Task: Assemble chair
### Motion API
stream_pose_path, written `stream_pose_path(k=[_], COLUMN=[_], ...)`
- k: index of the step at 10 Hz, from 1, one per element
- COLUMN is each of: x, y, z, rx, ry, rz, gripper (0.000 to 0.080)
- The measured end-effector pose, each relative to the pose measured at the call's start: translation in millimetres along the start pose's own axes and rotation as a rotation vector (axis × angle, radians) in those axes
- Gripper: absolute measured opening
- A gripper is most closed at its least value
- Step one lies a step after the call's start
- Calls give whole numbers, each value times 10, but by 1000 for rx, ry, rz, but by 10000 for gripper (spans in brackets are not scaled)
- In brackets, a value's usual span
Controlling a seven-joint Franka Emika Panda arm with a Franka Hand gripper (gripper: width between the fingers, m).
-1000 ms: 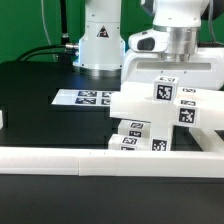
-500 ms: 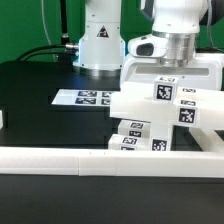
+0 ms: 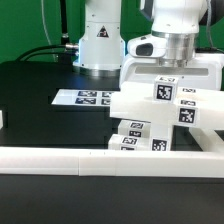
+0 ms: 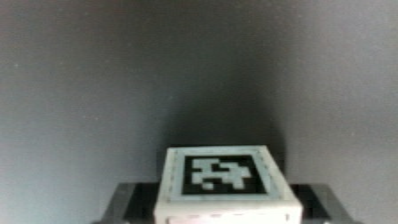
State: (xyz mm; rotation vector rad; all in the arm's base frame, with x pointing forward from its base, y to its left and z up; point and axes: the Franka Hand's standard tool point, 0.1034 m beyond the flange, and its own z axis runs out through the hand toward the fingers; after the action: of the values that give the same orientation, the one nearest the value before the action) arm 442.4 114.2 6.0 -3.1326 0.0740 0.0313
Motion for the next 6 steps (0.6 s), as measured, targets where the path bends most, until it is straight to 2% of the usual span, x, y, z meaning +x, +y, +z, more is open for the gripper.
stream_pose_path(k=[2, 3, 6], x=[54, 80, 286], y=[38, 93, 206], z=[-72, -202, -749], rx=[4, 14, 67], ry=[9, -11, -48], rz=[-21, -41, -49], gripper=[275, 275, 275])
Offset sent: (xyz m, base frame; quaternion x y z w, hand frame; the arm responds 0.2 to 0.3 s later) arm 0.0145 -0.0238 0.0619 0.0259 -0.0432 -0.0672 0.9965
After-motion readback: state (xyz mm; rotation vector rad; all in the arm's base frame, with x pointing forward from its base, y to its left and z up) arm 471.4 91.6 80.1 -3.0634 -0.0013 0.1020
